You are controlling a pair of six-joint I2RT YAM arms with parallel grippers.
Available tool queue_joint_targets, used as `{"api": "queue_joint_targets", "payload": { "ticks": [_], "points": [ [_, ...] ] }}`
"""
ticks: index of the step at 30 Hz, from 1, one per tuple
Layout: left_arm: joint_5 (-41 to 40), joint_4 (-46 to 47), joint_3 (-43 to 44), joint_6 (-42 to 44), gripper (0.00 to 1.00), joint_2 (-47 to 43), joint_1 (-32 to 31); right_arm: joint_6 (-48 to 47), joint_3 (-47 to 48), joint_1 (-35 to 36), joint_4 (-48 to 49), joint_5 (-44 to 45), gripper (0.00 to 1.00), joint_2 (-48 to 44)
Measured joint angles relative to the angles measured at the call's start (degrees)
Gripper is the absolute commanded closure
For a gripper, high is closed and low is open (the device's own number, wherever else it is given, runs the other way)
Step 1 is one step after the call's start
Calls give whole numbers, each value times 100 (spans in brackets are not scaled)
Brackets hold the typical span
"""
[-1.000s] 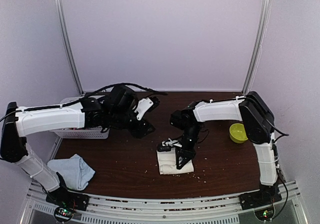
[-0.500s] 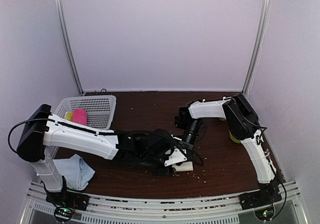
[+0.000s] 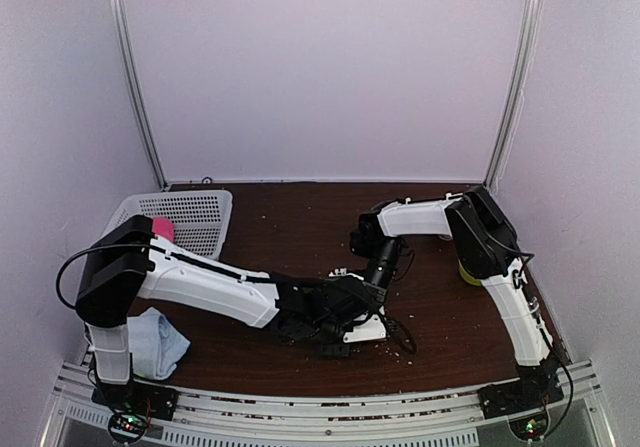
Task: Roll the towels
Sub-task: Roll the towel at the center of the board.
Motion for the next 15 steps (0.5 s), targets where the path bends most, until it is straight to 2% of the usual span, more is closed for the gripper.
{"api": "queue_joint_targets", "payload": {
  "ticks": [9,15],
  "points": [
    [-490,39,-85,20,59,20,-116,-9,-2,-13,20,7,96,-11],
    [-623,201,-415,31,62,-92,-33,-7,-7,-7,24,9,96,-20]
  ]
}}
